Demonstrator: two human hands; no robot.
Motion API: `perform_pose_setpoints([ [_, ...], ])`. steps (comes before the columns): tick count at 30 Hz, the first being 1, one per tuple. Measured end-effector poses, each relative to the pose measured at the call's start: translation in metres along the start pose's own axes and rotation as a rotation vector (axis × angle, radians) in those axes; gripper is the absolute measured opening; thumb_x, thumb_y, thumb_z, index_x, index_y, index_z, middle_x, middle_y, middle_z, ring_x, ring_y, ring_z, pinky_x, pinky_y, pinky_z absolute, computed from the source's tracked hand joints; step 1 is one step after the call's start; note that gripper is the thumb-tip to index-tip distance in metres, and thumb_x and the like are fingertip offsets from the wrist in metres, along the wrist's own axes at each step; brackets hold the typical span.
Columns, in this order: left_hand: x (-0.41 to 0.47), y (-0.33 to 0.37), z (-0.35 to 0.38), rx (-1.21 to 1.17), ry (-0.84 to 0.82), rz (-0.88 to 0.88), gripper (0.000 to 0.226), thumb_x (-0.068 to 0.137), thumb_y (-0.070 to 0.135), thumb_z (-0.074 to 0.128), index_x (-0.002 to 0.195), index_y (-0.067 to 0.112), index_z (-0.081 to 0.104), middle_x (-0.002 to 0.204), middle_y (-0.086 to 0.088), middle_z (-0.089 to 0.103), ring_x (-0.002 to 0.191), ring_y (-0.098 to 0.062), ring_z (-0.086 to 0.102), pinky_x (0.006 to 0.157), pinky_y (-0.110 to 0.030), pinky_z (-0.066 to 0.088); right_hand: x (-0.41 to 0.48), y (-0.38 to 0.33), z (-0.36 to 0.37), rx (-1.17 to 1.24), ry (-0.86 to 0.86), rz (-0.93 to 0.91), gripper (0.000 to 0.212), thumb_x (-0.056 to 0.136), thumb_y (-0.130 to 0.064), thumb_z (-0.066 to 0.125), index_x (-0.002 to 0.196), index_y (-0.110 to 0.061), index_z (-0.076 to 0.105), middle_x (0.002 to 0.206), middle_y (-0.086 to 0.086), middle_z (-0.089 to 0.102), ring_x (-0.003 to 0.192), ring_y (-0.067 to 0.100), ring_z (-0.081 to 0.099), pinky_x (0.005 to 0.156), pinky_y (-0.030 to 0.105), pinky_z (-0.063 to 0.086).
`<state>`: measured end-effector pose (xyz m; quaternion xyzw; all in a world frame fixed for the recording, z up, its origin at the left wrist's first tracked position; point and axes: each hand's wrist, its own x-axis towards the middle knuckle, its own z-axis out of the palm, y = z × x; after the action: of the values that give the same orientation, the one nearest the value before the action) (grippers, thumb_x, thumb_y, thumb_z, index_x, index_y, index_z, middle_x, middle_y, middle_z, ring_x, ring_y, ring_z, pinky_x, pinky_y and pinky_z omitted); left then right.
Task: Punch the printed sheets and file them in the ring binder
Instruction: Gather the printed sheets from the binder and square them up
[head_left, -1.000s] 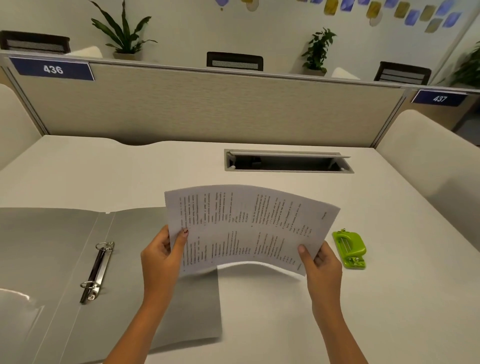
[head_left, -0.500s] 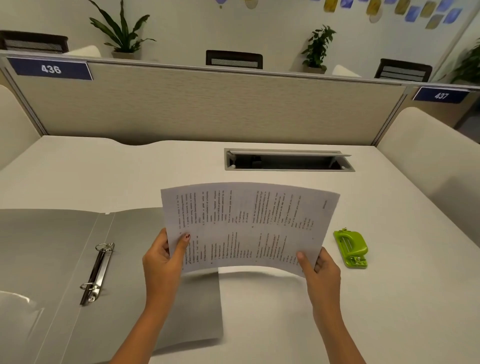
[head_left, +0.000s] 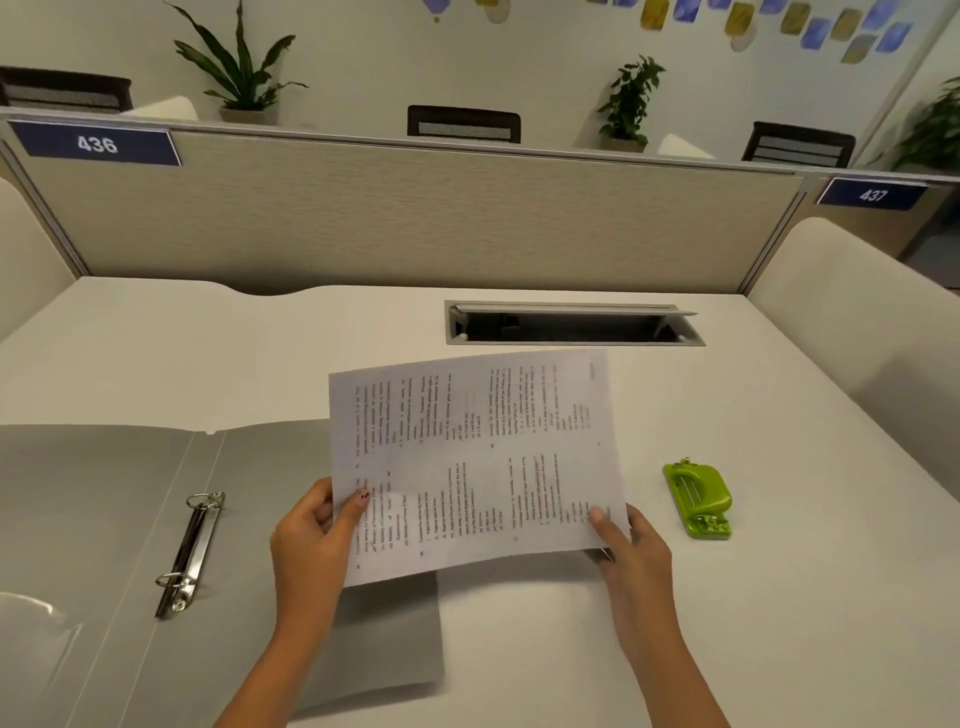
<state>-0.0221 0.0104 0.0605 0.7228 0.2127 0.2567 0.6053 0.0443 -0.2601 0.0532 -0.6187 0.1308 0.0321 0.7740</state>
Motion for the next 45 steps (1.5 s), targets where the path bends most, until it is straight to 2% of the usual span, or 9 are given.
perform_pose_setpoints([
  [5, 0.000, 0.004, 0.002, -0.157, 0.019, -0.181, 0.024, 0.089, 0.014, 0.065, 0.091, 0.038, 0.065, 0.082, 0.008, 0.077, 0.077, -0.022, 0.074, 0.068, -0.043, 0.060, -0.012, -0.004, 0.021, 0.296, -0.134, 0.094, 0.034, 0.085, -0.012, 0.065, 0.117, -0.012, 0.052, 0.115, 0.017, 0.067, 0.096, 0.024, 0.067, 0.081, 0.036, 0.057],
  [9, -0.013, 0.009, 0.014, -0.260, -0.024, -0.260, 0.023, 0.089, 0.012, 0.065, 0.097, 0.033, 0.065, 0.092, 0.003, 0.077, 0.080, -0.022, 0.075, 0.067, -0.041, 0.062, -0.029, -0.002, 0.047, 0.188, -0.297, 0.074, 0.049, 0.089, -0.008, 0.061, 0.134, -0.025, 0.049, 0.125, 0.002, 0.066, 0.114, 0.022, 0.064, 0.094, 0.039, 0.054],
  [14, -0.023, 0.007, 0.019, -0.340, -0.088, -0.329, 0.020, 0.089, 0.011, 0.063, 0.105, 0.022, 0.066, 0.103, -0.002, 0.076, 0.093, -0.026, 0.072, 0.081, -0.047, 0.057, -0.030, -0.003, 0.061, 0.036, -0.159, -0.014, 0.045, 0.090, -0.009, 0.064, 0.129, -0.029, 0.054, 0.113, -0.005, 0.072, 0.103, 0.014, 0.069, 0.088, 0.037, 0.057],
  [17, -0.016, 0.010, 0.014, -0.378, -0.109, -0.313, 0.015, 0.094, 0.018, 0.055, 0.105, 0.015, 0.065, 0.100, -0.005, 0.076, 0.092, -0.028, 0.072, 0.071, -0.040, 0.061, -0.024, -0.011, 0.057, -0.030, -0.145, -0.045, 0.046, 0.090, -0.008, 0.063, 0.131, -0.027, 0.053, 0.114, -0.003, 0.071, 0.102, 0.014, 0.069, 0.089, 0.039, 0.057],
  [24, 0.019, 0.022, -0.012, -0.614, -0.292, -0.371, 0.061, 0.096, 0.058, 0.023, 0.115, 0.018, 0.065, 0.091, -0.009, 0.073, 0.073, -0.020, 0.071, 0.056, -0.034, 0.059, -0.003, -0.031, 0.036, -0.262, -0.193, -0.097, 0.033, 0.089, -0.008, 0.063, 0.119, -0.021, 0.058, 0.109, -0.003, 0.070, 0.102, 0.016, 0.067, 0.082, 0.032, 0.057],
  [29, 0.039, 0.044, -0.015, -0.156, -0.580, -0.135, 0.070, 0.069, 0.079, 0.052, 0.124, 0.036, 0.059, 0.109, 0.003, 0.073, 0.098, -0.019, 0.070, 0.081, -0.039, 0.056, -0.001, -0.048, 0.037, -0.450, -0.116, -0.300, 0.015, 0.090, -0.016, 0.063, 0.104, -0.021, 0.058, 0.094, -0.011, 0.067, 0.092, 0.010, 0.067, 0.061, 0.016, 0.055],
  [34, 0.035, 0.065, 0.012, -0.016, -0.465, 0.139, 0.026, 0.087, 0.032, 0.060, 0.114, 0.031, 0.058, 0.104, 0.014, 0.072, 0.096, -0.010, 0.070, 0.076, -0.027, 0.060, -0.012, -0.066, 0.044, -0.398, -0.030, -0.492, 0.010, 0.092, -0.017, 0.062, 0.096, -0.026, 0.061, 0.095, -0.010, 0.071, 0.084, 0.006, 0.068, 0.063, 0.019, 0.056],
  [38, 0.025, 0.068, 0.029, -0.040, -0.302, 0.201, 0.026, 0.085, 0.036, 0.058, 0.111, 0.040, 0.055, 0.099, 0.023, 0.071, 0.088, -0.006, 0.070, 0.066, -0.020, 0.058, -0.016, -0.065, 0.042, -0.358, 0.009, -0.536, 0.017, 0.092, -0.016, 0.061, 0.108, -0.020, 0.061, 0.099, -0.004, 0.070, 0.089, 0.011, 0.067, 0.065, 0.025, 0.058],
  [45, 0.006, 0.058, 0.048, -0.098, -0.348, 0.154, 0.019, 0.091, 0.030, 0.057, 0.109, 0.029, 0.063, 0.102, 0.013, 0.073, 0.094, -0.012, 0.071, 0.076, -0.038, 0.061, -0.016, -0.042, 0.026, -0.256, 0.070, -0.437, 0.028, 0.091, -0.018, 0.061, 0.118, -0.015, 0.058, 0.107, -0.002, 0.068, 0.100, 0.015, 0.065, 0.068, 0.017, 0.056],
])
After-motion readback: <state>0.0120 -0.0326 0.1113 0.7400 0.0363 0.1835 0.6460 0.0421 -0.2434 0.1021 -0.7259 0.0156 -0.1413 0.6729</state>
